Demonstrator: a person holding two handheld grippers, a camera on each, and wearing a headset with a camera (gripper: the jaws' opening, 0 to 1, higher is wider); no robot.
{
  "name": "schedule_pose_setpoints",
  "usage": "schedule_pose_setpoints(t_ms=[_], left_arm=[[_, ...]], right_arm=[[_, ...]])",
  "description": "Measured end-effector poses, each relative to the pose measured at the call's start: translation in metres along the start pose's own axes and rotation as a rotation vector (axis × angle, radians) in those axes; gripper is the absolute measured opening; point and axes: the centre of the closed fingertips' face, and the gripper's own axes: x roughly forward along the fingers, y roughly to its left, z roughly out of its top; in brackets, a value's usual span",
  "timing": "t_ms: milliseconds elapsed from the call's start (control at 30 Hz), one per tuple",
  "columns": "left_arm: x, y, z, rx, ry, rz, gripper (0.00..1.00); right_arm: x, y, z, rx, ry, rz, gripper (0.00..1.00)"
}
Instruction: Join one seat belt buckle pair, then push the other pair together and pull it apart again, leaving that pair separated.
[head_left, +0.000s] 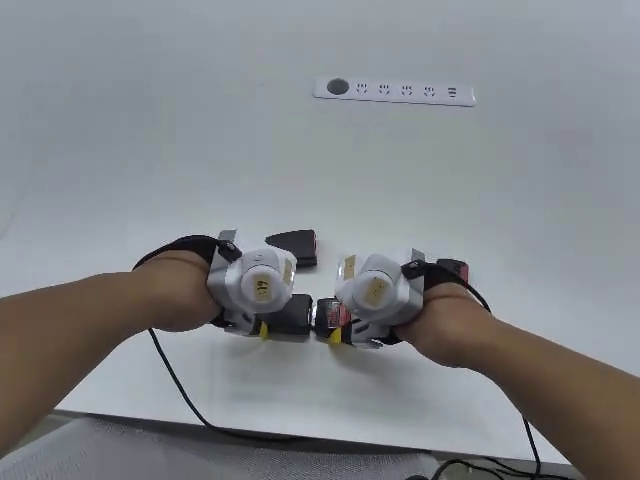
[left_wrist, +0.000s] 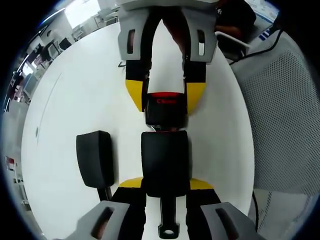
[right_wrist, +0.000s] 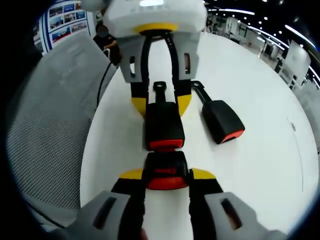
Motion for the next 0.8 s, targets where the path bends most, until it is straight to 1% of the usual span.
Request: schedule_pose_setpoints(t_ms=[67,267,333,367,400,433,500,667,733,800], left_arm=[[0.0005,-0.0002,-0.0001,0.004,-0.004,-0.001,0.30],[0.0004,0.0004,-0.0001,0.013,0.005,-0.003,0.30],[-0.0009,0.0012,-0.0017,0.002,-0.003,0.004,0.30],[-0.0014,0.0010,-0.0025,0.006,-0.001,0.005,0.30],[-0.0016,0.0005,-0.0025,0.023,0.007,0.003,0.30],[-0.0017,0.0006,-0.0026,0.017,0.009,0.000,0.30],[-0.0013,0.0010,-0.0023,0.025,0.016,-0.004,0.30],[-0.0007,0.0010,-0.0033,0.014,0.015,-0.010,0.30],[-0.0008,0.0012,-0.0034,-0.007,0.015,-0.007,0.31],[-0.0006,0.0012,-0.0032,-0.011,0.016,-0.005,0.31]], right_arm=[[-0.0008,0.0019,-0.0020,0.014,0.002,0.004,0.32],[-0.0001,0.0004,-0.0012,0.010,0.005,0.004,0.32],[-0.0006,0.0003,-0.0021,-0.010,0.001,0.006,0.32],[-0.0011,-0.0005,-0.0023,-0.057,-0.008,0.007,0.31],[-0.0022,-0.0001,-0.0043,-0.060,-0.014,0.008,0.31],[-0.0023,-0.0006,-0.0044,-0.043,-0.016,0.011,0.31],[-0.0019,-0.0006,-0.0046,-0.030,-0.016,0.020,0.31],[-0.0012,-0.0005,-0.0039,-0.029,-0.012,0.025,0.32],[-0.0017,-0.0004,-0.0037,-0.037,-0.010,0.026,0.32],[-0.0018,-0.0013,-0.0030,-0.026,-0.007,0.028,0.33]])
